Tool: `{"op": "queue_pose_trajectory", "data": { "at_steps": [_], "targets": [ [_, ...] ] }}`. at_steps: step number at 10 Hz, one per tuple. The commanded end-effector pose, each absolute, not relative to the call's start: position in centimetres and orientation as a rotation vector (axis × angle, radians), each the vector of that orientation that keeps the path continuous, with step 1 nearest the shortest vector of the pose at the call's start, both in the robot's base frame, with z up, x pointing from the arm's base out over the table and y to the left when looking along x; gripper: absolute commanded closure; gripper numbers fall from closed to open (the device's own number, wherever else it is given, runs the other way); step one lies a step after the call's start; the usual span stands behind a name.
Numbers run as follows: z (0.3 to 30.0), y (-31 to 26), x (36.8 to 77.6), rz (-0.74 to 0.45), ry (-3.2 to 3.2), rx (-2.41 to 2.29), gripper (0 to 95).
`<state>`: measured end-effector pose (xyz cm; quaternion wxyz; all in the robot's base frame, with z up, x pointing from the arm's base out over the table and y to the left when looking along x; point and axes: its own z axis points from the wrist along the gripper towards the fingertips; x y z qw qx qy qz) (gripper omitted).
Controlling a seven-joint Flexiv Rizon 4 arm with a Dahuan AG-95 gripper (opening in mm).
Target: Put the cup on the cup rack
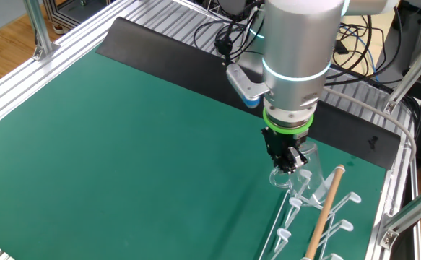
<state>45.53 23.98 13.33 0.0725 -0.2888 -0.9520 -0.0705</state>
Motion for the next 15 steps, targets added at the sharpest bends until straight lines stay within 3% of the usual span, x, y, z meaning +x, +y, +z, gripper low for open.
{"op": "queue_pose_trajectory", "data": {
  "at_steps": [1, 15],
  "targets": [
    [13.4, 24.0, 45.7, -0.168, -2.876, -0.840, 95.0],
    [12.8, 26.2, 45.8, 0.014, -2.894, -0.855, 95.0]
  ]
}}
